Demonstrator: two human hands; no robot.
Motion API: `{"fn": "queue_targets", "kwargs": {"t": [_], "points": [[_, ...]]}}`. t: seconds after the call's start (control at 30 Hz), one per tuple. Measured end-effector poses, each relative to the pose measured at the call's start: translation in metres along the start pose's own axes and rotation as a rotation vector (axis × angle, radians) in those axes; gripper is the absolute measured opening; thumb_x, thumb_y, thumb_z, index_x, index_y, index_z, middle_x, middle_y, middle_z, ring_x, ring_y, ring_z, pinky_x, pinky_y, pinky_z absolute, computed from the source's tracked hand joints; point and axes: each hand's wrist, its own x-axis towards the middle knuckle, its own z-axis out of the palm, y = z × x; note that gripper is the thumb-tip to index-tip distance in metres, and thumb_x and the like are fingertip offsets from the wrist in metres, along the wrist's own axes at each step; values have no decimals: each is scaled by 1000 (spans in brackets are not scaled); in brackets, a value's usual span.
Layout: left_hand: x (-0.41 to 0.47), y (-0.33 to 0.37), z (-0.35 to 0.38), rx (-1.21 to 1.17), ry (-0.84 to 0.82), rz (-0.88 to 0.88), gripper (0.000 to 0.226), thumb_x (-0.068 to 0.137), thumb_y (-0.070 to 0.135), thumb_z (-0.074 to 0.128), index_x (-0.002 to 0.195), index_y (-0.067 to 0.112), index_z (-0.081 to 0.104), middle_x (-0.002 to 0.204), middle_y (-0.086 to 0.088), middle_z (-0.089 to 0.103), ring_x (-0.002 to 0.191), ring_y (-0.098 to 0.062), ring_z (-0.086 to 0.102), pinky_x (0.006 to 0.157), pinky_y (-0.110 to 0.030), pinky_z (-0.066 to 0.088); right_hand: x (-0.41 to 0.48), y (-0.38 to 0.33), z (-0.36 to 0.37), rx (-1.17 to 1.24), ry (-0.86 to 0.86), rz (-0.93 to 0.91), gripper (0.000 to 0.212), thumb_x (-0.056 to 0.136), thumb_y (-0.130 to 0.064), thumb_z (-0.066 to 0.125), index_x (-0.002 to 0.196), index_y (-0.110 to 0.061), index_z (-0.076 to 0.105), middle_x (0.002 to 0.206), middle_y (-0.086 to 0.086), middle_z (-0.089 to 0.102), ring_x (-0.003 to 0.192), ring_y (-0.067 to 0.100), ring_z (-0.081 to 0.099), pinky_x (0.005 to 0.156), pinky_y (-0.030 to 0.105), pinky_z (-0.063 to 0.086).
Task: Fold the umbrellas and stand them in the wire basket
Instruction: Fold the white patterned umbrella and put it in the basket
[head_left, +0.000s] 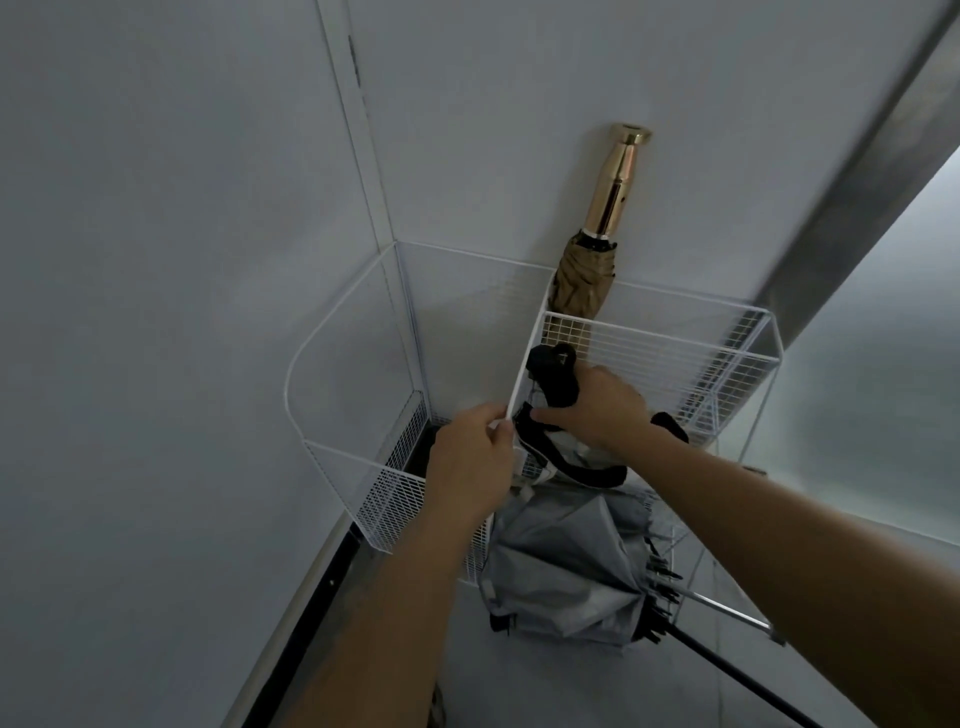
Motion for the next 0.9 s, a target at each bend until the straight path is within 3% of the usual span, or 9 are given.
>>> {"fn": "queue_targets", "kwargs": {"t": [0.1,0.3,0.43,0.67,0.8,0.9], "points": [[0,-2,-3,-22,-15,5,23,101,19,52,114,11,69,97,2,67,92,-15,64,86,-31,52,2,4,0,-20,73,-8,44,89,-44,65,120,-15,56,114,12,65,102,33,61,77,36,44],[-2,-2,-5,-39,-31,6,26,102,20,50,119,12,67,106,-4,69,94,-17,64,86,-32,53,-23,39,-41,179,288,92,37,87,-43,66,106,-11,60,100,15,70,86,33,63,68,36,47],[-12,-2,-3,-64,-10,11,25,100,22,53,121,13,66,102,-5,70,86,-16,65,80,-32,55,-54,40,-91,190,375,-5,35,85,-43,70,98,-10,63,90,10,70,82,31,65,73,44,53],[-39,-11,-9,-111,64,25,30,94,18,64,124,12,64,110,-5,68,96,-16,64,84,-27,50,-119,19,-160,242,437,-103,26,80,-34,74,78,-10,62,70,5,64,72,28,62,66,39,48],[-50,-16,-12,-93,-54,17,27,94,22,64,119,13,67,106,-2,72,94,-14,68,86,-34,56,-156,18,-169,421,461,-59,22,78,-25,76,67,-18,58,66,0,64,68,24,63,63,37,47],[-59,-17,-13,-208,-317,38,27,92,12,66,119,17,65,104,-3,72,87,-10,71,76,-27,57,-180,24,-151,536,472,15,23,77,-19,78,65,-21,59,64,-4,64,63,15,61,60,32,43]]}}
